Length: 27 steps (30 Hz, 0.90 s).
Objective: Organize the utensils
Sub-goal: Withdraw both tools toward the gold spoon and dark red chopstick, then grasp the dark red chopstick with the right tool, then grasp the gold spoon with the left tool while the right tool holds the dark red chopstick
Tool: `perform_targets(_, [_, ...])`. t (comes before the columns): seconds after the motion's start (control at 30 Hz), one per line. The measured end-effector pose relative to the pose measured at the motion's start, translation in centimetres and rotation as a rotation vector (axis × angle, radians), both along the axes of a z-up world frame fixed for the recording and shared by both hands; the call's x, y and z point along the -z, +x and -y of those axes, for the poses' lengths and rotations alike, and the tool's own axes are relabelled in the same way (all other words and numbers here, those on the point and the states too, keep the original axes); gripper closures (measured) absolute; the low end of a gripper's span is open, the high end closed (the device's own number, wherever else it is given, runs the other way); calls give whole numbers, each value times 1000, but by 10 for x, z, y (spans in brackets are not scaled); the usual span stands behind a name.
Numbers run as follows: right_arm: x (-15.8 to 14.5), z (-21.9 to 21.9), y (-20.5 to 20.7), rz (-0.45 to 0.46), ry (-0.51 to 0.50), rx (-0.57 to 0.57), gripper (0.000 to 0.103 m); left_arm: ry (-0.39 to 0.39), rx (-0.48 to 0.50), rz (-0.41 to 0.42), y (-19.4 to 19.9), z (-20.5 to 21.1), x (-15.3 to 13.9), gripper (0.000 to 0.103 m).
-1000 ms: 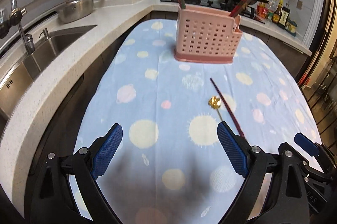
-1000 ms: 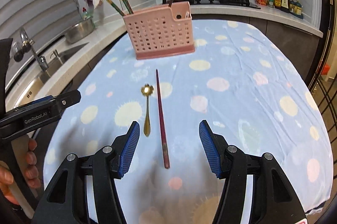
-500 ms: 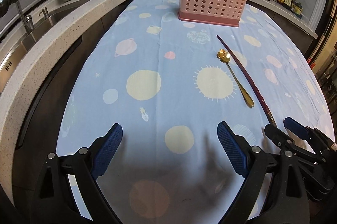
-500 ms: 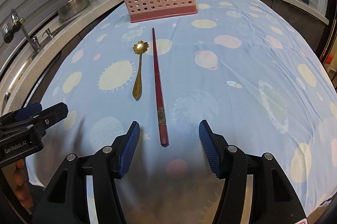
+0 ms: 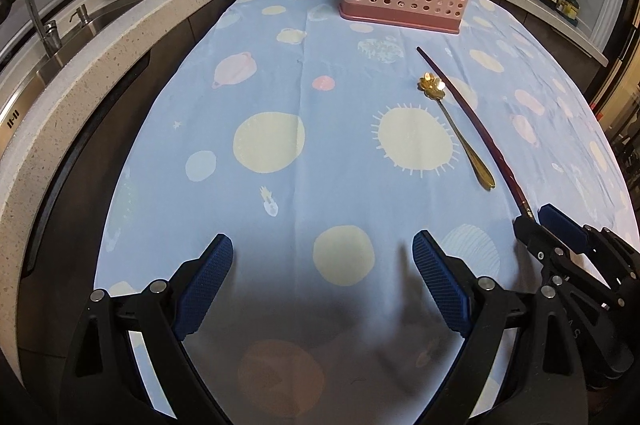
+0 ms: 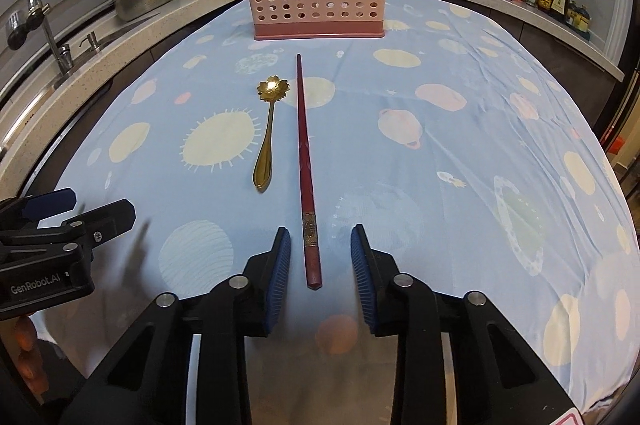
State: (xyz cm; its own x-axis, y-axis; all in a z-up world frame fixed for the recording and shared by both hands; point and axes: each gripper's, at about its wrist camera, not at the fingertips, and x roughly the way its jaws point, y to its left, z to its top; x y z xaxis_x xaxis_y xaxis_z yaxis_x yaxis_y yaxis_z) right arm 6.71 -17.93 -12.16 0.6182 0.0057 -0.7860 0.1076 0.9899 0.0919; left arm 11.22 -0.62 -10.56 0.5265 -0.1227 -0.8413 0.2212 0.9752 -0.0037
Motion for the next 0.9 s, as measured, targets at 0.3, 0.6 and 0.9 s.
perform_targets(0.3, [-2,3,-9,-10,25,-3,96,6,2,-14,2,1,5,16])
perform_targets(0.6, [-9,27,-25,-21,104,58,96,-32,42,-21,10,27,1,16])
perform_targets(0.9, [-9,38,-25,-24,138,70,96,-93,85,-47,34,73,3,16])
